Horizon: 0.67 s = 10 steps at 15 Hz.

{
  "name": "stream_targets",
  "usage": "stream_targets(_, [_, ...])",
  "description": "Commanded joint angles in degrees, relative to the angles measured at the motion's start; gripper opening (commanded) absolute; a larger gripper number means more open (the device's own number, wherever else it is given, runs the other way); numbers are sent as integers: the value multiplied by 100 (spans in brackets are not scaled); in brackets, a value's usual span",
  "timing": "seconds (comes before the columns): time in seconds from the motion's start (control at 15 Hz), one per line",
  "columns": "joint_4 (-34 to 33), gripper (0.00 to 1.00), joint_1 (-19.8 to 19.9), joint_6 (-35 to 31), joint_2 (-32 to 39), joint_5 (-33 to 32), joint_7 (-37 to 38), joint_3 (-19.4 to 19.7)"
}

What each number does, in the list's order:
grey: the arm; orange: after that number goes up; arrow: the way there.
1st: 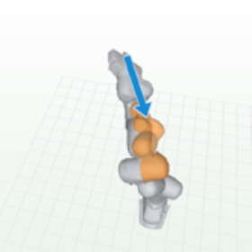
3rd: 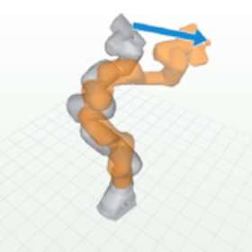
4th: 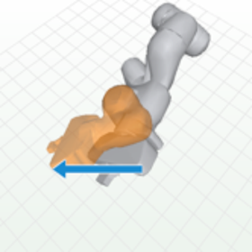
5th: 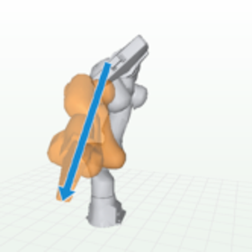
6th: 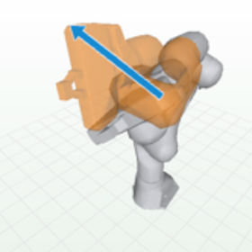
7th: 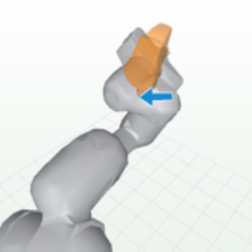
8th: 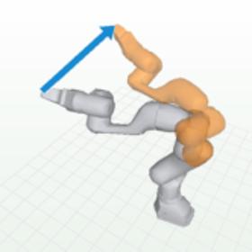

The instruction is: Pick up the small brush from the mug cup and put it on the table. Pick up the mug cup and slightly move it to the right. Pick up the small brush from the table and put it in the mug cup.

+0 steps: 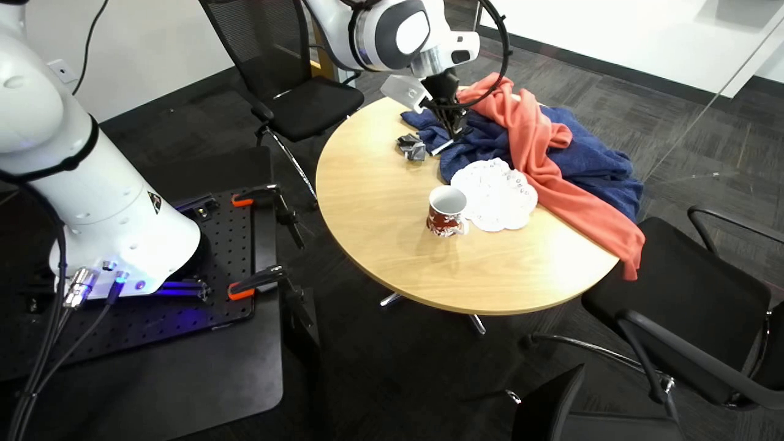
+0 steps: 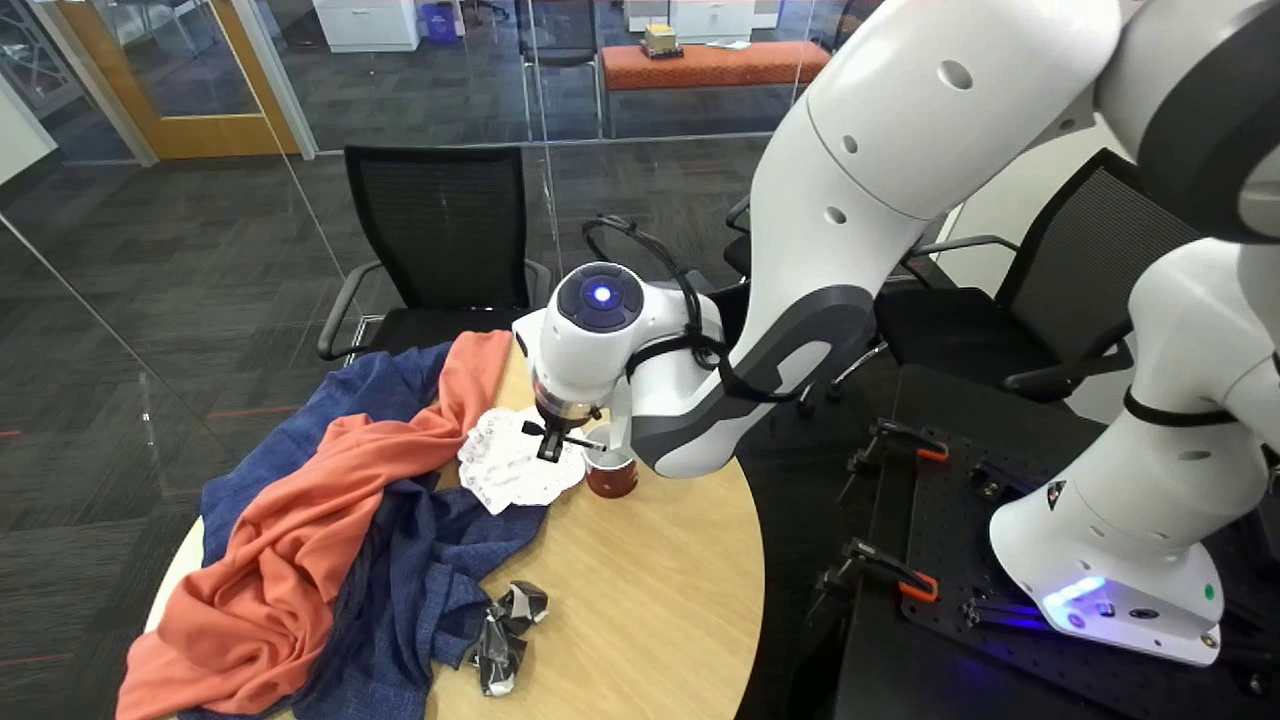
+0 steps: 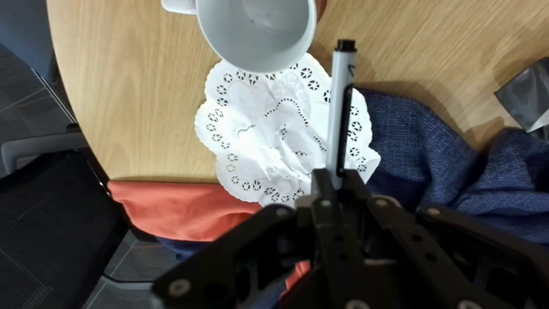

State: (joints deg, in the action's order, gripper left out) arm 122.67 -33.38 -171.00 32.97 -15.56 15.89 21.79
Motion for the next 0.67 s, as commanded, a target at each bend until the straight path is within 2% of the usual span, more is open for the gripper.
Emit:
stream_targets(0.0, [-201, 3, -629, -60, 321, -121, 747, 727])
stream_targets(0.4, [-371, 3, -1451, -17, 870, 132, 1366, 1595])
stream_targets(0.6, [-346, 3, -1593, -205, 1065, 327, 1372, 1750])
